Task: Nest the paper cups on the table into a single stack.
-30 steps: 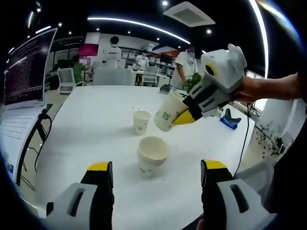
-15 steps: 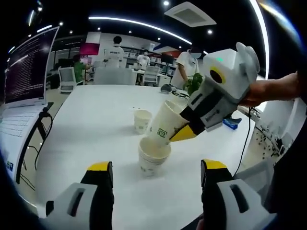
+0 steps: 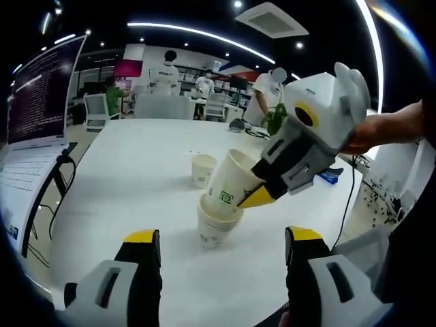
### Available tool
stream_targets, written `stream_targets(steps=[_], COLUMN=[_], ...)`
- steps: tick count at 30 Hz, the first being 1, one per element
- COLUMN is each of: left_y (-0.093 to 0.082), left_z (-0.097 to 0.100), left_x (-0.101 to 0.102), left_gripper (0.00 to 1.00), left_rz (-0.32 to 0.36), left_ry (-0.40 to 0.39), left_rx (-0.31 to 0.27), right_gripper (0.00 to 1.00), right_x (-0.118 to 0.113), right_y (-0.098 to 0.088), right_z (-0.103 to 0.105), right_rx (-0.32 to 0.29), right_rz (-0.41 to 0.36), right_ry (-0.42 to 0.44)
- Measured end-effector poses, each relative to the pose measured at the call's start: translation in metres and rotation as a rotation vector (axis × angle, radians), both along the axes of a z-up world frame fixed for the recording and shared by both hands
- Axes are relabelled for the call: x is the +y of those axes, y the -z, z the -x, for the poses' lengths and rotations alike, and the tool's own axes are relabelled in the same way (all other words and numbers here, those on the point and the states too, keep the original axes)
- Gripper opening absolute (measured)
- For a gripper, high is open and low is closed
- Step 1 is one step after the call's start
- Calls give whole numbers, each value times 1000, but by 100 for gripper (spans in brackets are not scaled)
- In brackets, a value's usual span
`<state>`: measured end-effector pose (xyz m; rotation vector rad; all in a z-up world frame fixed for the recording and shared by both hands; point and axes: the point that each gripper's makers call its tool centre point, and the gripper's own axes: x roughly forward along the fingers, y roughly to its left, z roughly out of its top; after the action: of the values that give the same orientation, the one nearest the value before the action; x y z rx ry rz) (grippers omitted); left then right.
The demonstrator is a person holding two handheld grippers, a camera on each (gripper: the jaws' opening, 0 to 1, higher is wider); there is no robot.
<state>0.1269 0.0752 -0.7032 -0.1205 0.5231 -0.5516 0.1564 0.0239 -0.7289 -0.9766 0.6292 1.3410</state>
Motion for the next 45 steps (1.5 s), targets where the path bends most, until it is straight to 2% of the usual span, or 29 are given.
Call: stream_targets(steps=[21, 30, 36, 41, 45], left_y=[2, 2, 4, 6, 7], left_z=[0, -5, -5, -5, -5], left_x=[-3, -7, -8, -9, -9], left_gripper=[72, 72, 72, 72, 72], left_rz=[-8, -11, -10, -9, -9], left_ry=[11, 23, 26, 26, 26], left_rx=[11, 11, 18, 23, 28], right_gripper=[1, 1, 3, 10, 17], right_x=[-1, -4, -4, -5, -15], right_y=[15, 12, 0, -16, -18], right_z=[-2, -5, -11, -25, -52], right_rx=[21, 33, 65, 83, 67], right_rz=[8, -18, -87, -166, -204], right_ry=[22, 53, 101, 172, 259])
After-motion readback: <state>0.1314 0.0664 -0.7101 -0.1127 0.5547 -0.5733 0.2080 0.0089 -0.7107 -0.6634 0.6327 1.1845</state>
